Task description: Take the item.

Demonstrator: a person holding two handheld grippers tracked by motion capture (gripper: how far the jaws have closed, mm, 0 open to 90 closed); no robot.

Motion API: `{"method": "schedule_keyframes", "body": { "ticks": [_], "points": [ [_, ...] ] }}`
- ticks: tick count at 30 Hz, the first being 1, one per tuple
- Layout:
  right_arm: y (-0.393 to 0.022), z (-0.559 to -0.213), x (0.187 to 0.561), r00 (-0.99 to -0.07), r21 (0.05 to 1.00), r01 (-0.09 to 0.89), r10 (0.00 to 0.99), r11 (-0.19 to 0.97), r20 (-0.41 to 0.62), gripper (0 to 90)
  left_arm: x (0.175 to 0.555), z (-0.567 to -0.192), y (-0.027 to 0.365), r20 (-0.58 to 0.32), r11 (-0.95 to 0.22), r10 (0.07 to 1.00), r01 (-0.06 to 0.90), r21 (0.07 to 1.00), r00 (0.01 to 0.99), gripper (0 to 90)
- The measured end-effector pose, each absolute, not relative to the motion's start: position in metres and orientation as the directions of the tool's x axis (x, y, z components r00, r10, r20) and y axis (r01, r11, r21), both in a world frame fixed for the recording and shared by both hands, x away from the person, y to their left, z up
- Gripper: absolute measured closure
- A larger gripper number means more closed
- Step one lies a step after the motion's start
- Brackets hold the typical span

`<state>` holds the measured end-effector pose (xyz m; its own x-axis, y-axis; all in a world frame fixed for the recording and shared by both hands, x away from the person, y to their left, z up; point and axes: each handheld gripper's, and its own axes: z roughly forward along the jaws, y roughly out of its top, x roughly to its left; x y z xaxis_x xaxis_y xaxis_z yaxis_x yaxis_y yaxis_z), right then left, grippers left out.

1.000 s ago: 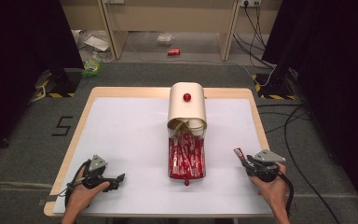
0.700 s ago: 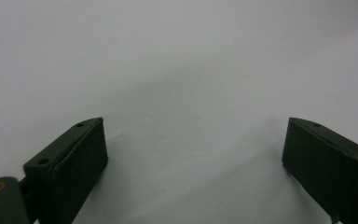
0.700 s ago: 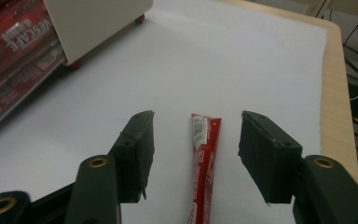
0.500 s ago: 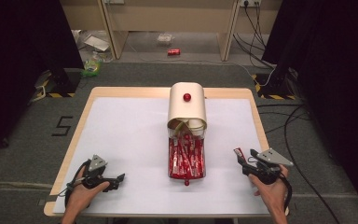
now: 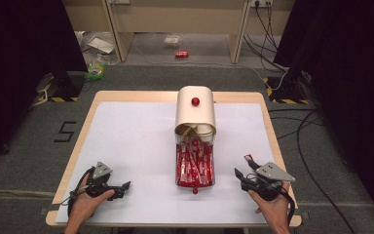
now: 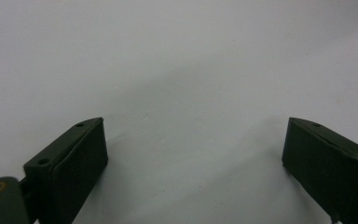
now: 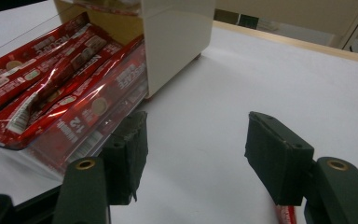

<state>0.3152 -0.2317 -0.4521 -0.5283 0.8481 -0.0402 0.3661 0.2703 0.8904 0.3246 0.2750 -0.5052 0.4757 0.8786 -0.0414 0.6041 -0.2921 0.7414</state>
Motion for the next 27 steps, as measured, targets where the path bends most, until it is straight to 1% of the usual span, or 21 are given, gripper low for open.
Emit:
{"method": "schedule_keyframes", "body": {
  "ticks": [17,27],
  "points": [
    [-0.217,-0.456,0.302,-0.581,0.881,0.362,0.813,0.305,-0.043,39.3,0.325,-0.505,0.275,-0.044,-0.291,0.879,0.605,0.741,0.475,6.1],
    [-0.211,-0.459,0.296,-0.597,0.878,0.365,0.802,0.311,-0.036,38.7,0.325,-0.505,0.275,-0.044,-0.29,0.879,0.605,0.741,0.475,6.1]
  ]
}}
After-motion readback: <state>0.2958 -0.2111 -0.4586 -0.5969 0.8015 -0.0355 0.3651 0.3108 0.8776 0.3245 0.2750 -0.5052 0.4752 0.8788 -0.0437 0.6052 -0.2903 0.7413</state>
